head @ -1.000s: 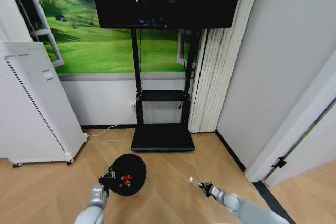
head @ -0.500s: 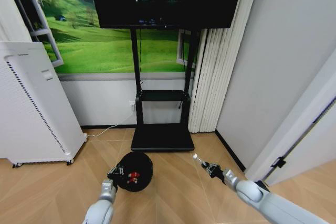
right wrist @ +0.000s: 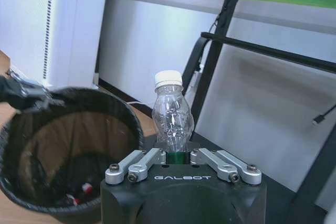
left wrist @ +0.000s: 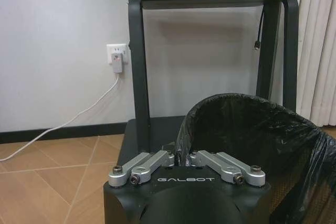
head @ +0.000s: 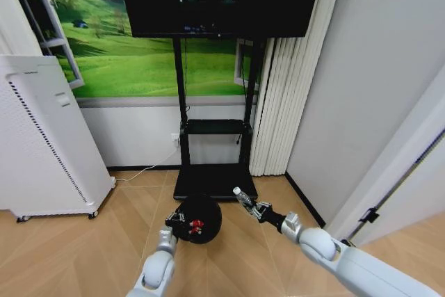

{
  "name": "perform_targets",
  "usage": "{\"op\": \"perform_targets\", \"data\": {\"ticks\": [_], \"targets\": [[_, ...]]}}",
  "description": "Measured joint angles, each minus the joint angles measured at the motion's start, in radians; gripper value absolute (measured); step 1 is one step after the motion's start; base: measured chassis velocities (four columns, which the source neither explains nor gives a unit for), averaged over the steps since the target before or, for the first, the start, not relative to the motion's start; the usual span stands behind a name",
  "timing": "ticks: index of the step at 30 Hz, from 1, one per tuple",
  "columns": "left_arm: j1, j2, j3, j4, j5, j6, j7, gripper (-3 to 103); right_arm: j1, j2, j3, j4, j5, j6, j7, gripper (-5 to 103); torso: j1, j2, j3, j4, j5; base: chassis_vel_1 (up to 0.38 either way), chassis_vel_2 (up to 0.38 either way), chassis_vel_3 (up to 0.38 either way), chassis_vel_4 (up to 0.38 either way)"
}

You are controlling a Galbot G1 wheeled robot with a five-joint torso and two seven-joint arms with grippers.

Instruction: Pick up the trash bin and place the garbage on the floor into it.

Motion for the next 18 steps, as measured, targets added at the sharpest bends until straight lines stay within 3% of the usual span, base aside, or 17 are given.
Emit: {"op": "perform_targets", "data": {"ticks": [6, 12, 18], "targets": [[-0.029, -0.030, 0.019, 0.042, 0.016, -0.007, -0.001, 6, 0.001, 0.019, -0.008, 0.021, -0.001, 0.001, -0.001, 16, 0.000, 0.000, 0.000, 0.0001, 0.0001, 0.000, 0.000, 0.000, 0.000], [-0.066, -0.107, 0.086, 0.115, 0.055, -0.028, -0.002, 6, 0.010, 0.045, -0.023, 0.037, -0.016, 0.000, 0.001, 16, 0.000, 0.000, 0.000, -0.0003, 0.0000, 0.000, 0.000, 0.000, 0.000], [-0.065, -0.128, 0.112, 0.132, 0.073, -0.033, 0.000, 6, 0.016, 0.060, -0.023, 0.021, -0.022, 0.001, 0.002, 16, 0.000, 0.000, 0.000, -0.0001, 0.0000, 0.000, 0.000, 0.000, 0.000]]}}
